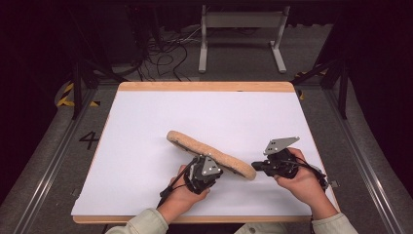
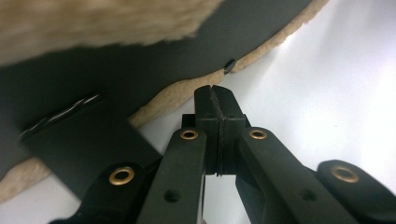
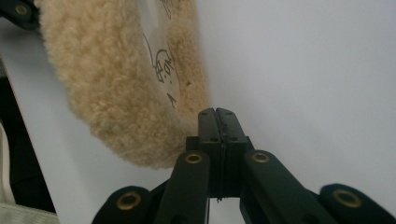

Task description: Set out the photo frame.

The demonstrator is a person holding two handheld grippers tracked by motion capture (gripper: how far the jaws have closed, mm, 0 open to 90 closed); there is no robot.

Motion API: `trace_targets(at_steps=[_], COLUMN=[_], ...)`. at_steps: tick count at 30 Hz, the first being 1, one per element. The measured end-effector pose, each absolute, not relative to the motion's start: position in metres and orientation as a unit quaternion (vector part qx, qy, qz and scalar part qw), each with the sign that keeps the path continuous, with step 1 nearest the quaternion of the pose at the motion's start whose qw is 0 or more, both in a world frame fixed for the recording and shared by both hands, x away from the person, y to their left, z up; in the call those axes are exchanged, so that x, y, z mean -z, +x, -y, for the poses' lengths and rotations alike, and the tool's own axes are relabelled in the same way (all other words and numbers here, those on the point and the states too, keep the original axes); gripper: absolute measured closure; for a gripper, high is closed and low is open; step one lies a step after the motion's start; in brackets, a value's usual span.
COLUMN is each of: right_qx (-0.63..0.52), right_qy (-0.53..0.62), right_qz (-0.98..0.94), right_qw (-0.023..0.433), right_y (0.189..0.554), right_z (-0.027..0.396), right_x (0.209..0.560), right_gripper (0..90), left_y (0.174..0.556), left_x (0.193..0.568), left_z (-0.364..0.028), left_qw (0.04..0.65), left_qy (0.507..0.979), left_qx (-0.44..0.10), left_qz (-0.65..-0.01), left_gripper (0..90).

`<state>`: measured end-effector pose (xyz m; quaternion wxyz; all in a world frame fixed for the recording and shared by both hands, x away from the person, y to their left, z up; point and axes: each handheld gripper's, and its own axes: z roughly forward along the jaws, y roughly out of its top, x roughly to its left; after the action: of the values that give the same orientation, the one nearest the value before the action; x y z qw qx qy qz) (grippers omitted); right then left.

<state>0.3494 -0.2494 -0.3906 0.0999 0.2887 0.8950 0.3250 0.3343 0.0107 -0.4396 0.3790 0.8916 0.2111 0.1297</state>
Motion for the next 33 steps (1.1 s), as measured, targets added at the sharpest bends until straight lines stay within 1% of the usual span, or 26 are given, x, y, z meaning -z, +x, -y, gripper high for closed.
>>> trace_targets(at_steps=[8,12,14,17,21,26,33], right_qx=[-0.328,-0.328,-0.328,-0.329,-0.330,-0.330,-0.329], right_qy=[0.288,0.287,0.285,0.284,0.283,0.280,0.281], right_qz=[-0.894,-0.895,-0.896,-0.896,-0.896,-0.896,-0.897], right_qw=[0.096,0.094,0.094,0.094,0.094,0.094,0.094], right_y=[0.350,0.350,0.350,0.350,0.351,0.351,0.351], right_z=[0.250,0.249,0.249,0.248,0.247,0.246,0.244], right_x=[0.391,0.391,0.391,0.391,0.390,0.390,0.391], right_gripper=[90.0,90.0,90.0,90.0,90.0,90.0,90.0], left_y=[0.341,0.344,0.346,0.346,0.350,0.352,0.364], left_x=[0.450,0.450,0.450,0.449,0.448,0.448,0.448], left_z=[-0.005,-0.009,-0.014,-0.016,-0.020,-0.023,-0.036], left_qw=[0.359,0.356,0.361,0.357,0.360,0.358,0.362], left_qy=[0.894,0.891,0.889,0.892,0.894,0.893,0.885], left_qx=[-0.145,-0.146,-0.135,-0.148,-0.137,-0.141,-0.135], left_qz=[-0.225,-0.240,-0.248,-0.234,-0.228,-0.231,-0.260], left_gripper=[90.0,90.0,90.0,90.0,90.0,90.0,90.0])
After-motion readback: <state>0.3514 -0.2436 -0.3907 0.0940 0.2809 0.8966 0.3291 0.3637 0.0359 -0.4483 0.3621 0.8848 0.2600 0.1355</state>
